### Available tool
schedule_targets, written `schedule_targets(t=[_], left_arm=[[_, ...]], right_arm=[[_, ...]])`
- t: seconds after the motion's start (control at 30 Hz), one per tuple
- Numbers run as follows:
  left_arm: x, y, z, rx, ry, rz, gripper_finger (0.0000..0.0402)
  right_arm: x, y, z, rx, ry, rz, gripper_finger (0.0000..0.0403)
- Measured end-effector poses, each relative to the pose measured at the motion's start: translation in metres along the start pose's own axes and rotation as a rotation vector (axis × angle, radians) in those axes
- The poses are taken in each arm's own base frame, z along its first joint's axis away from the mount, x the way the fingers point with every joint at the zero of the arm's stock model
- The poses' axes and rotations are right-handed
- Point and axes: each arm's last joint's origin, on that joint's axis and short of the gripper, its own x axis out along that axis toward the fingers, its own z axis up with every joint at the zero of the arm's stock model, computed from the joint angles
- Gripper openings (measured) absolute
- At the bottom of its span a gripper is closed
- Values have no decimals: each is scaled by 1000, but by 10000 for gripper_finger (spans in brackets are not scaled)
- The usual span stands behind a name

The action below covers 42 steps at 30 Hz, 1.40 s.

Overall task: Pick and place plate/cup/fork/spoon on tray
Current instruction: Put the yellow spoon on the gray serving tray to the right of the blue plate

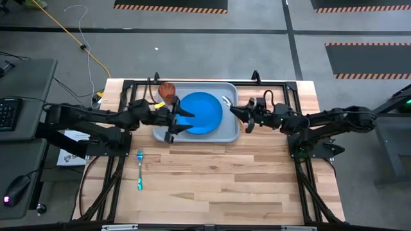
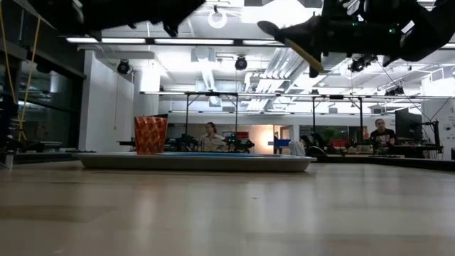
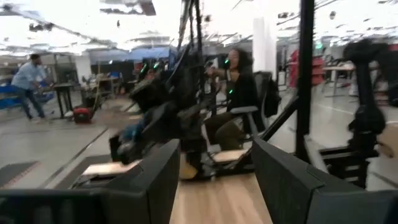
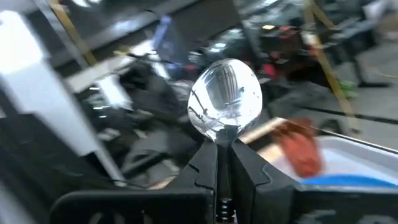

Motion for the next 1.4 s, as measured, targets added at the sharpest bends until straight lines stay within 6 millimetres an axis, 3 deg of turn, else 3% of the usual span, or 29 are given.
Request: schedule_targets(t=[0.2, 0.4, 0.83, 1.0, 1.2, 1.4], left_arm=[[26, 15, -24, 9, 62, 21, 188], [47, 18, -40, 237, 113, -1, 188], [54, -12, -47, 774, 284, 143, 188], [54, -22, -46, 856, 353, 241, 188], [51, -32, -45, 963, 531, 493, 188], [53, -39, -45, 975, 472, 377, 188]], right_arm=[[15, 7, -3, 14, 41, 191, 5], [32, 11, -12, 57, 156, 267, 5], [33, 6, -26, 123, 332, 196, 5], [34, 8, -25, 125, 324, 200, 5], [33, 4, -23, 119, 322, 188, 5], [32, 1, -27, 122, 351, 148, 5]])
